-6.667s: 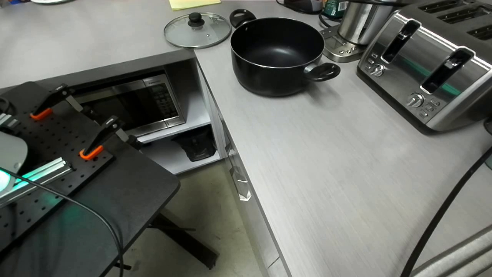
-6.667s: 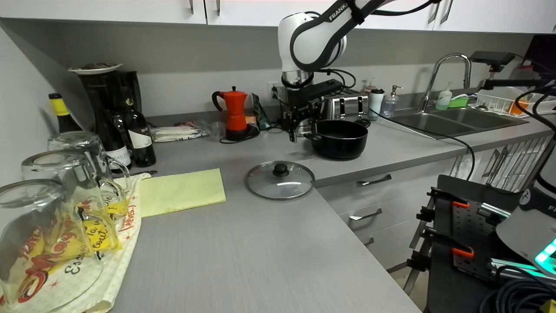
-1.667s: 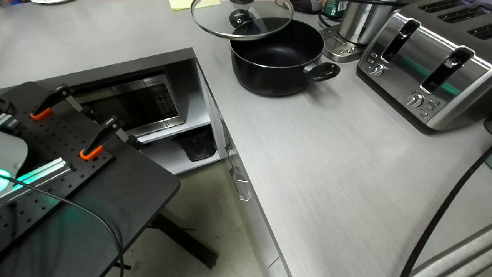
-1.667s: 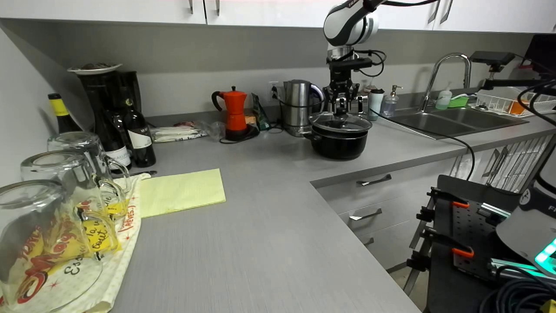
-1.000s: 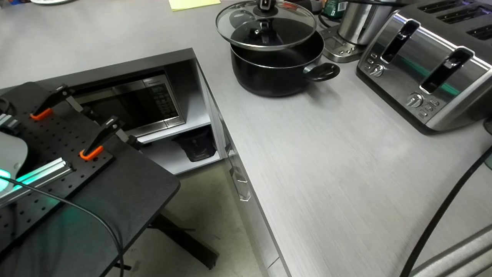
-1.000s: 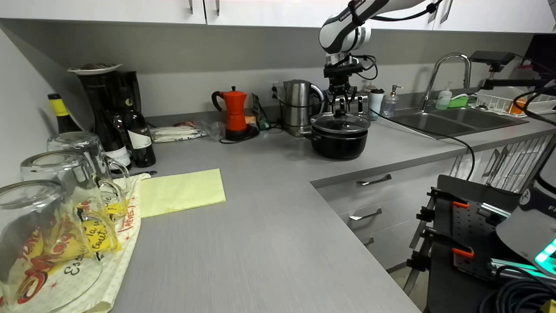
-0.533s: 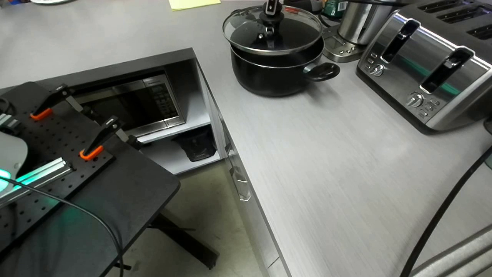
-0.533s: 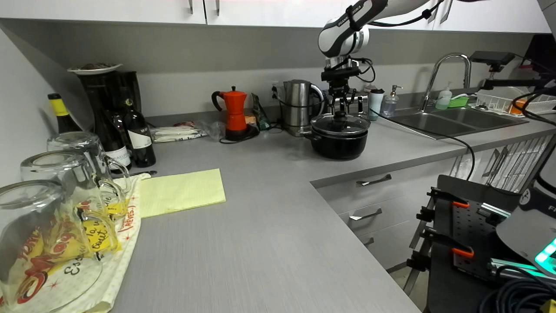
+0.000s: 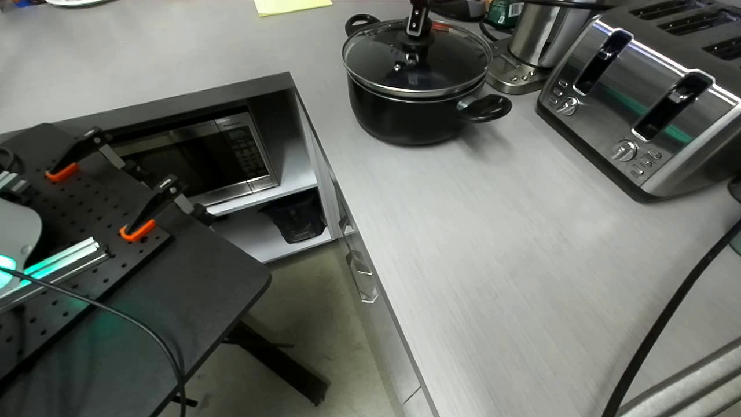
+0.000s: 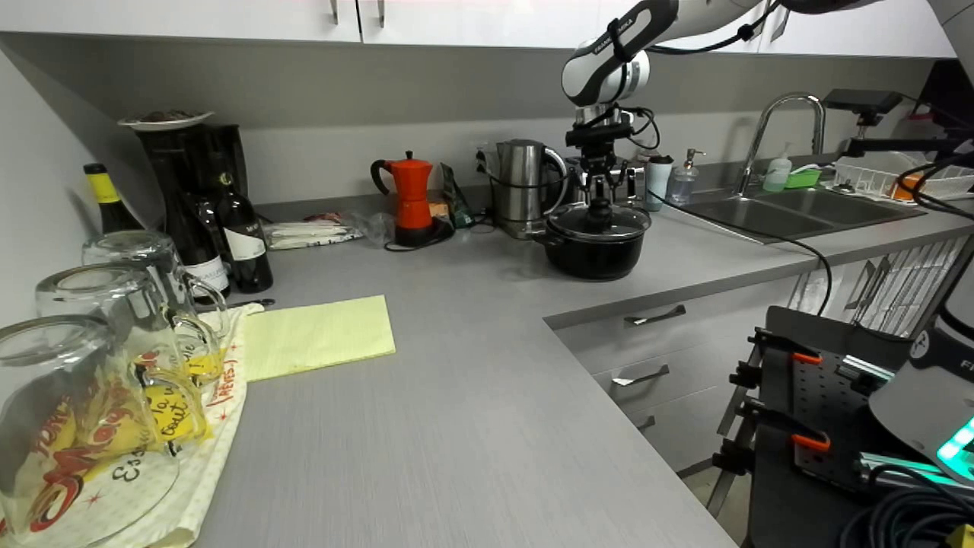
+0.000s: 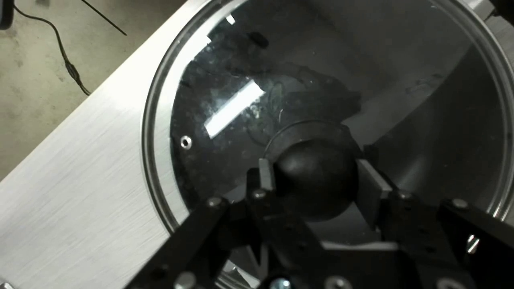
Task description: Put the glass lid on the black pot.
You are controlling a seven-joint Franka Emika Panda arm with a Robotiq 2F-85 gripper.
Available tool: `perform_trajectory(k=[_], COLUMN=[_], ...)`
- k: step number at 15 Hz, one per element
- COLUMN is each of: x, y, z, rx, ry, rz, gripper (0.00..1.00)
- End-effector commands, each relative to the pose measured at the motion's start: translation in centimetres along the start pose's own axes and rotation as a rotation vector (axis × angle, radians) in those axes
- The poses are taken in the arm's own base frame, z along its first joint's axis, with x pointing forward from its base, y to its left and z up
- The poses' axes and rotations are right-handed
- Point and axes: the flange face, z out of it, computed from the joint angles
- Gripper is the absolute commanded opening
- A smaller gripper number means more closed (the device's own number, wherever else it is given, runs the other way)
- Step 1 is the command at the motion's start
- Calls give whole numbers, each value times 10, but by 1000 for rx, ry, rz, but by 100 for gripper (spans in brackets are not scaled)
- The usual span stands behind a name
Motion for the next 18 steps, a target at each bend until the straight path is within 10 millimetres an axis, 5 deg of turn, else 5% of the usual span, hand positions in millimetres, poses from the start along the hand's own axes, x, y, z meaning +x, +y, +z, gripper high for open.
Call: perform_trajectory(k=[1, 18], x=[5, -6], y=[-3, -26], z=[-12, -2], rx=[13, 8], ry=[-15, -9], rz=[28, -3], gripper=[25, 25])
